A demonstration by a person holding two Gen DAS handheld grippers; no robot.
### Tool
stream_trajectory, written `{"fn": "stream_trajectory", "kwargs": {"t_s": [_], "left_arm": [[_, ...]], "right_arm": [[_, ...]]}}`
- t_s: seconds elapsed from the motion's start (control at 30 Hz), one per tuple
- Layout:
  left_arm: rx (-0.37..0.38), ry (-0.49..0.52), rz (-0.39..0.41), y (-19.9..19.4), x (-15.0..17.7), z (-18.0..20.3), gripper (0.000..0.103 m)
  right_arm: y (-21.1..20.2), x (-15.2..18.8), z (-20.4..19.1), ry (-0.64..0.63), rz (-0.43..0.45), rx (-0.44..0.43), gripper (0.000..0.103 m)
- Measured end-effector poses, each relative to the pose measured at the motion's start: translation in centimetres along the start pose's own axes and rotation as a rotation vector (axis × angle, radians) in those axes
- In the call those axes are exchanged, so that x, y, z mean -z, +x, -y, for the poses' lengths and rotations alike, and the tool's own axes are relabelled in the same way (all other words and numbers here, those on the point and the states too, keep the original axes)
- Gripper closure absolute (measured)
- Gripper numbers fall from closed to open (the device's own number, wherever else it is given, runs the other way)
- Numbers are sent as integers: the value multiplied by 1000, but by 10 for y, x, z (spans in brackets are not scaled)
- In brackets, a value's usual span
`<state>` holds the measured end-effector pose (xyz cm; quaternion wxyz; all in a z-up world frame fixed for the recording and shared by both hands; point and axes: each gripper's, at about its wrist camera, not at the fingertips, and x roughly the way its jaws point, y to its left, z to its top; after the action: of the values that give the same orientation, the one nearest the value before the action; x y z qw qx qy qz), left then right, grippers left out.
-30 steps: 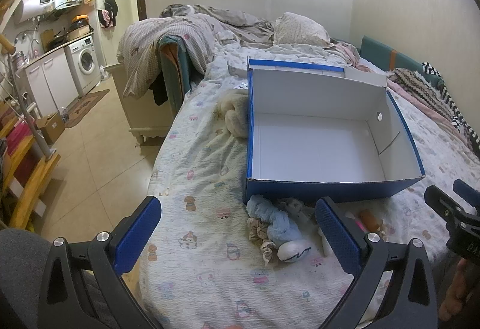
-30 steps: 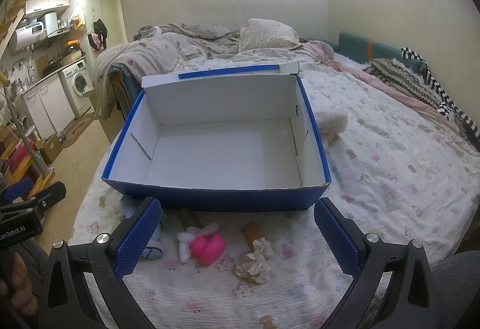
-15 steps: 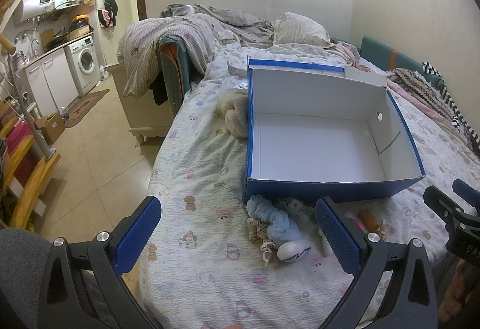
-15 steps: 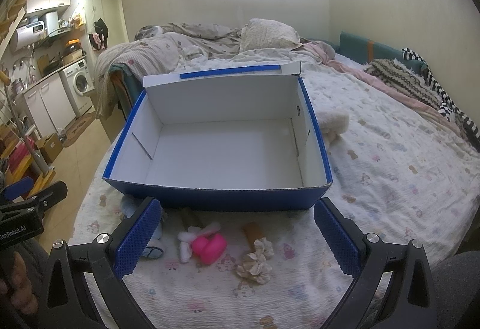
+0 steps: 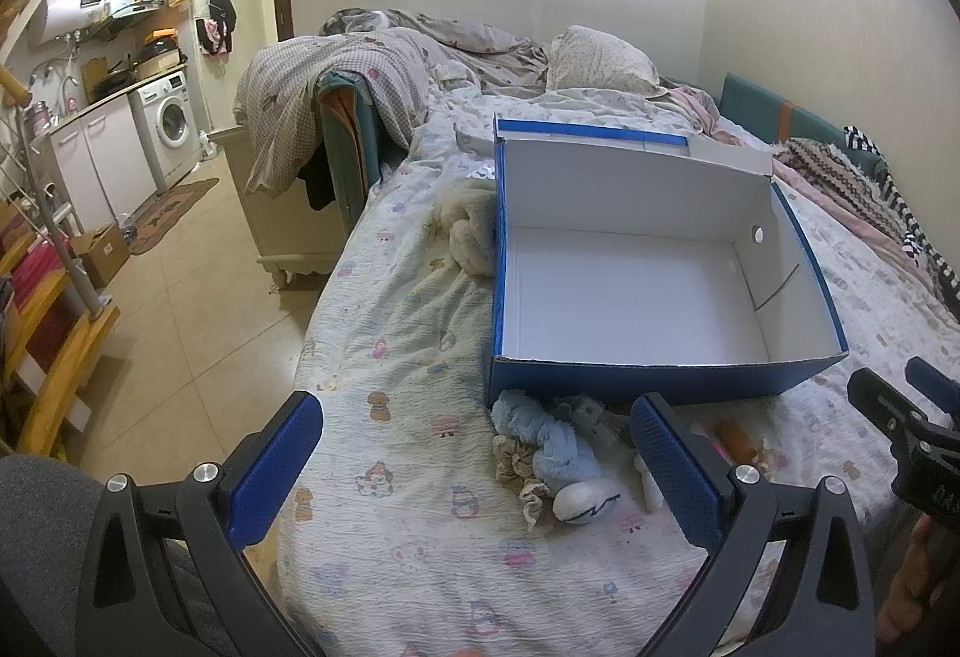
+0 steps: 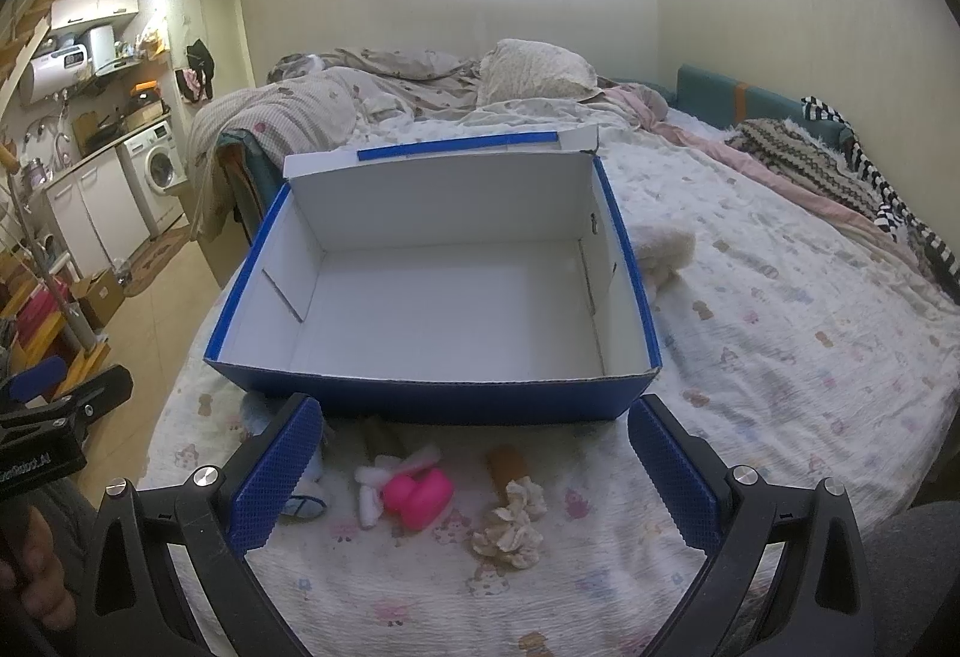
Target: Organize soft objects
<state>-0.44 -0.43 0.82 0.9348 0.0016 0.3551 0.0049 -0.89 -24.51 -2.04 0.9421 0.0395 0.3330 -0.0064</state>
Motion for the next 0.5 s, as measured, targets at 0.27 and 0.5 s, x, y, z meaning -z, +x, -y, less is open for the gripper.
{"fn": "stream_trajectory", "kwargs": {"t_s": [0.27,0.5], "left_arm": [[19,1,-14,-6,-8,-1,0],[-20,-5,-83,5,-30,-8,0]], "right_arm": [[-8,-20,2,8,-2,-59,0],[10,-45,20,50,-135,-149,0]]}}
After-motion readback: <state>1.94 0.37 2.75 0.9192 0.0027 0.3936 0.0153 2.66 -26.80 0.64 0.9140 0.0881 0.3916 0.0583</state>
